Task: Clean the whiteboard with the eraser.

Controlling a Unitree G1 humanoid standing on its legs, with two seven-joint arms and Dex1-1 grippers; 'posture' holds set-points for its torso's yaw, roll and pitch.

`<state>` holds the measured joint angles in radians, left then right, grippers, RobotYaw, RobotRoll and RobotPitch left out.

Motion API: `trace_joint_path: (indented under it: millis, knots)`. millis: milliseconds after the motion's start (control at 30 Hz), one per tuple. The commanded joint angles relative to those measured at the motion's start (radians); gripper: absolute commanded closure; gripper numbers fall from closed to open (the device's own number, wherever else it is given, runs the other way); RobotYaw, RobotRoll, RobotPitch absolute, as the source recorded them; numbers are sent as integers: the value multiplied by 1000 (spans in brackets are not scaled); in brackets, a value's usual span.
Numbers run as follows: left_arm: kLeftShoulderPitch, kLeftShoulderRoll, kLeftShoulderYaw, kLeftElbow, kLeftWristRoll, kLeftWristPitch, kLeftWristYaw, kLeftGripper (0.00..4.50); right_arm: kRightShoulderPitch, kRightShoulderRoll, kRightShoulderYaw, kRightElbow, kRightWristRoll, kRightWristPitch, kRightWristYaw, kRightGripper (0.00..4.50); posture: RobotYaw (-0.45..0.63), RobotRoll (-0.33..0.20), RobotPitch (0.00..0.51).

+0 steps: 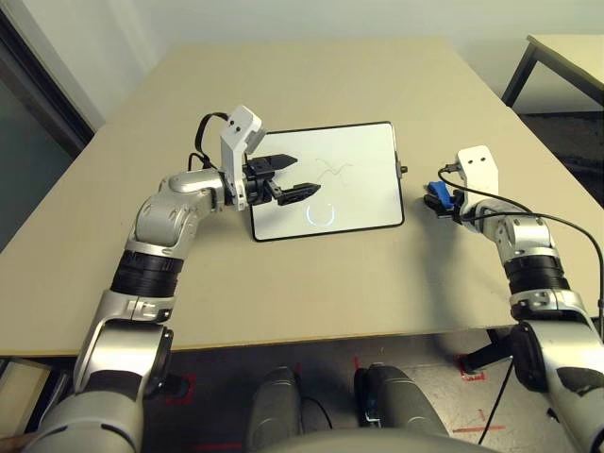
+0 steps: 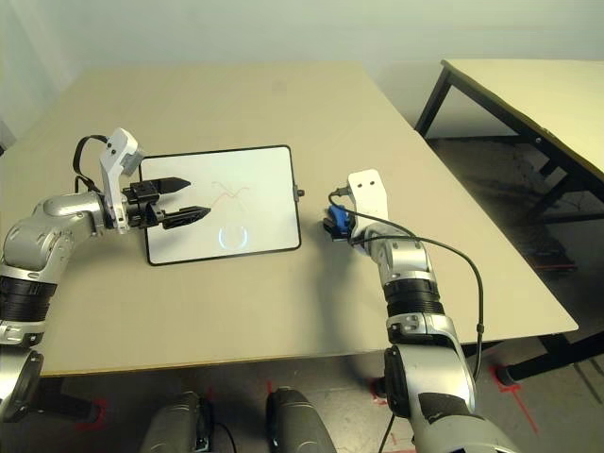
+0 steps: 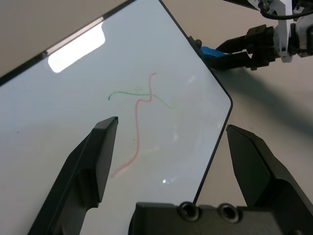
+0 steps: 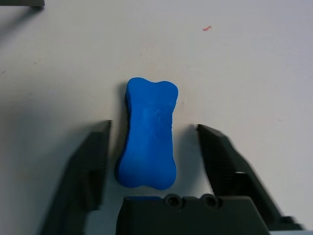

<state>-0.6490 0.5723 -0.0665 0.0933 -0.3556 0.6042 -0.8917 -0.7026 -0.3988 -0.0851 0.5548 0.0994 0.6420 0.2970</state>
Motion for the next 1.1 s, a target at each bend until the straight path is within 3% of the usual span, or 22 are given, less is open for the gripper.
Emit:
trace_joint_path:
  millis: [33, 167, 267, 567, 733, 933, 1100]
  knots:
    - [18, 13, 10, -24, 2, 21, 8, 0, -3, 3, 6, -25, -6, 10, 0, 2258, -30, 0, 93]
    - [26, 15, 14, -33, 0, 29, 11, 0, 5, 2, 4, -43, -5, 20, -3, 3454, -32, 0, 95]
    - [24, 11, 13, -36, -1, 35, 14, 0, 9, -1, 1, -41, -7, 18, -6, 3898, -33, 0, 95]
    - [18, 10, 11, -32, 0, 37, 15, 0, -35, -19, -36, -34, 1, -20, -38, 3935, -35, 0, 94]
    - [17, 11, 15, -32, -1, 37, 16, 0, -99, -18, -36, -154, 31, 14, -7, 3936, -36, 0, 95]
    - [18, 26, 16, -29, -2, 43, 5, 0, -124, 18, 96, -423, 93, 176, 129, 3936, -44, 0, 95]
    - [15, 57, 9, -28, 6, 50, -13, 0, -102, 42, 219, -498, 73, 220, 183, 3936, -42, 0, 94]
